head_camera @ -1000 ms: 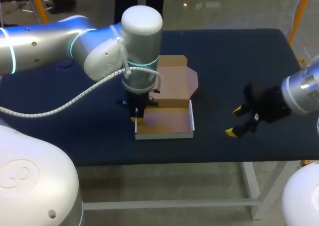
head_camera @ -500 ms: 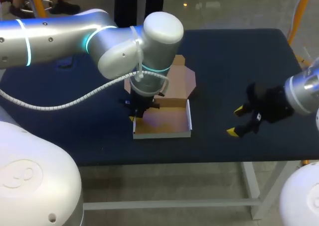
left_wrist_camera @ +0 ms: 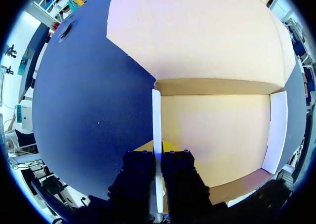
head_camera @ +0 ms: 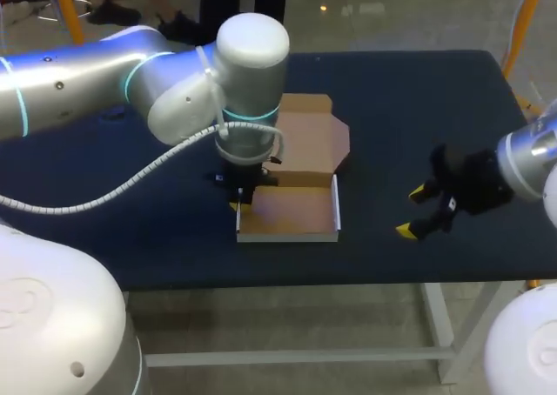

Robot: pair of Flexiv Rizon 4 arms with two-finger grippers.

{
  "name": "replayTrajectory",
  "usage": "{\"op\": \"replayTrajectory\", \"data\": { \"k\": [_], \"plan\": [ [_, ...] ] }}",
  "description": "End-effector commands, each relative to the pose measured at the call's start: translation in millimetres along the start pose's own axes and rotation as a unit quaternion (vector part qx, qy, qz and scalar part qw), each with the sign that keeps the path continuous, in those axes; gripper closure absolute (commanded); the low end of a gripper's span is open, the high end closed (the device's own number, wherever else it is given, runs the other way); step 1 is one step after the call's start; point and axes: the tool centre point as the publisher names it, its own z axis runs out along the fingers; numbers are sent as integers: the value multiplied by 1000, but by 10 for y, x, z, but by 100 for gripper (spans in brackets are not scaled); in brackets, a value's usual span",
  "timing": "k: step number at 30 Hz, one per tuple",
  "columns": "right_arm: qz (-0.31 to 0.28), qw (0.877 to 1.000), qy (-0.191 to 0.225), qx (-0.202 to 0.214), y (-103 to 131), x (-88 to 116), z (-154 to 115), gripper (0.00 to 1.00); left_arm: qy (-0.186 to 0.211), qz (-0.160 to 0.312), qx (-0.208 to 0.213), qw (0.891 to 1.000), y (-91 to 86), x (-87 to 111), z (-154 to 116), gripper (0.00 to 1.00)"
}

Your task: Assemble the packaging by folding the flat box into shape, placing the metal phone stand inside, and closing the box properly

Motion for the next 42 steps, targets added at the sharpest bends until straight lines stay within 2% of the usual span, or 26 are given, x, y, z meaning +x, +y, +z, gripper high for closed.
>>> {"op": "replayTrajectory", "data": {
  "k": [1, 4, 7, 10, 14, 15, 17, 18, 19, 34, 42],
  "plan": [
    [-1, 1000, -3, -2, -11, 44, -17, 0, 55, -4, -1, 999, 27, -80, -6, 100],
    [-1, 1000, -3, -2, -11, 44, -17, 0, 64, -4, -4, 998, 25, -80, -2, 100],
    [-1, 1000, -3, -2, -11, 44, -17, 0, 73, 1, -4, 997, 18, -74, 0, 80],
    [-1, 1000, -3, -2, -11, 44, -17, 0, 82, 4, -4, 997, 0, -72, -3, 77],
    [-1, 1000, -3, -2, -11, 44, -17, 0, 96, 10, -4, 995, -2, -66, -4, 61],
    [-1, 1000, -3, -2, -11, 44, -17, 0, 101, 13, -4, 995, 1, -61, -7, 51],
    [-1, 1000, -3, -2, -11, 44, -17, 0, 111, 17, -2, 994, 14, -59, -30, 23],
    [-1, 1000, -3, -2, -11, 44, -17, 0, 117, 20, 1, 993, 20, -61, -49, 14],
    [-1, 1000, -3, -2, -11, 44, -17, 0, 126, 24, 3, 992, 29, -64, -76, 0],
    [-1, 1000, -3, -2, -11, 44, -17, 0, 184, 72, 63, 978, 222, -118, -562, 0],
    [-1, 1000, -3, -2, -11, 44, -17, 0, 208, 112, 92, 967, 425, -199, -843, 0]
  ]
}}
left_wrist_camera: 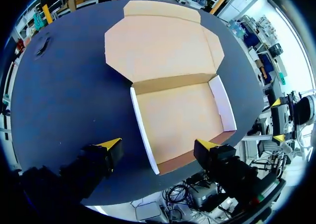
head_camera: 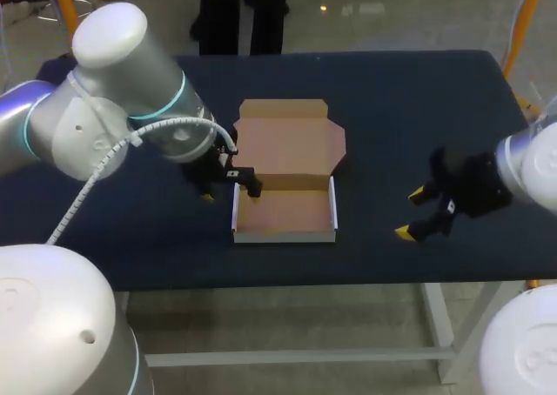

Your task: Assemble the packaging by folding the flat box into shape, placing the metal phone stand inside, and closing the box properly

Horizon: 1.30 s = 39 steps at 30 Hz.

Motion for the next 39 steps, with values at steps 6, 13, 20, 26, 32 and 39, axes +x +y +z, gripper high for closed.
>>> {"op": "replayTrajectory", "data": {
  "k": [6, 13, 20, 26, 32, 39],
  "plan": [
    [-1, 1000, 2, -2, -9, -3, -20, 0, 20, 39, 32, 999, 309, 9, -473, 0],
    [19, 1000, 0, 2, 23, -14, -38, 0, 29, 50, 31, 998, 434, -3, -686, 0],
    [113, 993, -13, 31, 68, -60, -146, 0, 25, 40, 9, 999, 534, -46, -874, 0],
    [185, 980, -38, 61, 43, -61, -289, 0, 29, 20, -18, 999, 621, -76, -1040, 0],
    [243, 964, -65, 83, -22, -58, -450, 0, 22, -11, -40, 999, 688, -129, -1196, 0],
    [286, 951, -79, 91, -86, -43, -612, 0, 12, -32, -60, 998, 733, -189, -1321, 0]
  ]
}}
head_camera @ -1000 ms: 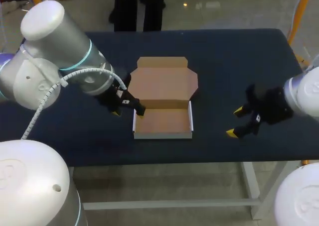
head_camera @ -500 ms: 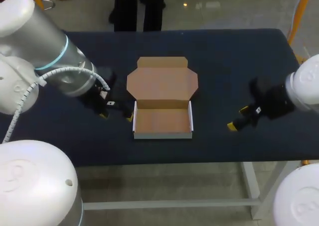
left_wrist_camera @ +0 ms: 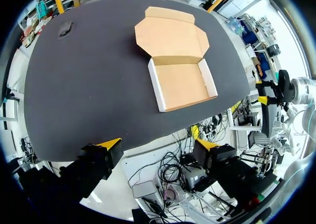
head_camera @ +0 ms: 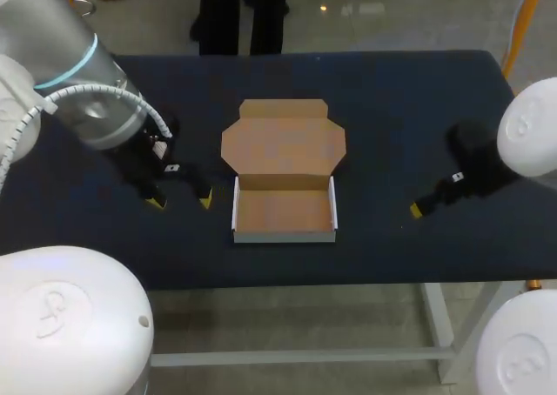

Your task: Assemble the packaging by folding the flat box into shape, placing the metal phone stand inside, and closing the box properly

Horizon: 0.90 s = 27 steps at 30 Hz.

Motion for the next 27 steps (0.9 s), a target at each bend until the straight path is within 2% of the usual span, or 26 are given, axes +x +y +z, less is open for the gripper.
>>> {"op": "replayTrajectory", "data": {
  "k": [1, 16, 27],
  "plan": [
    [18, 1000, -10, 10, -47, 15, -172, 0, -10, -4, -11, 1000, 8, 15, -114, 0],
    [95, 995, -2, 32, -151, -165, -329, 0, -24, -26, -7, 999, 94, 5, -241, 0],
    [156, 986, -18, 56, -222, -235, -390, 0, -37, -44, -1, 998, 156, 2, -316, 0]
  ]
}}
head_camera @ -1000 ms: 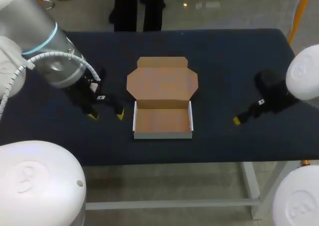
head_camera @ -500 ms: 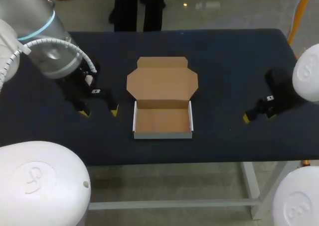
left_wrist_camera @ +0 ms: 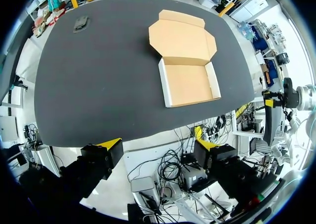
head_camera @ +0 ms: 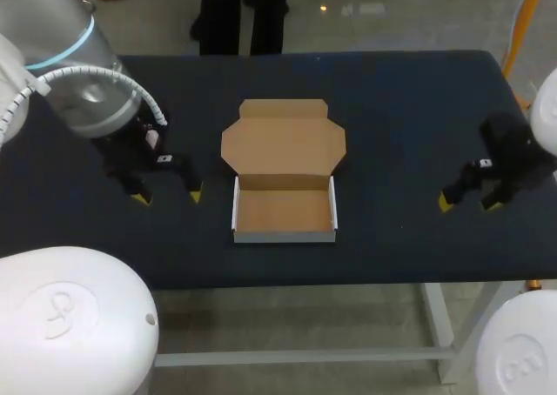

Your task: Assemble the packaging by folding the flat box into shape, placing the metal phone stand inside, and closing the box properly

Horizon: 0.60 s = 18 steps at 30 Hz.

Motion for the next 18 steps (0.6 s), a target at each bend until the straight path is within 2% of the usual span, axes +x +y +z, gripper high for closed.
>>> {"op": "replayTrajectory", "data": {
  "k": [1, 6, 18],
  "plan": [
    [11, 1000, -2, 8, 21, -15, -64, 0, -9, -6, 3, 1000, 62, 4, -51, 0],
    [27, 999, -24, 14, 18, -10, -139, 0, -18, -14, 6, 1000, 92, -16, -87, 0],
    [41, 998, -41, 20, 20, 12, -181, 0, -34, -30, 13, 999, 132, -45, -157, 0]
  ]
}}
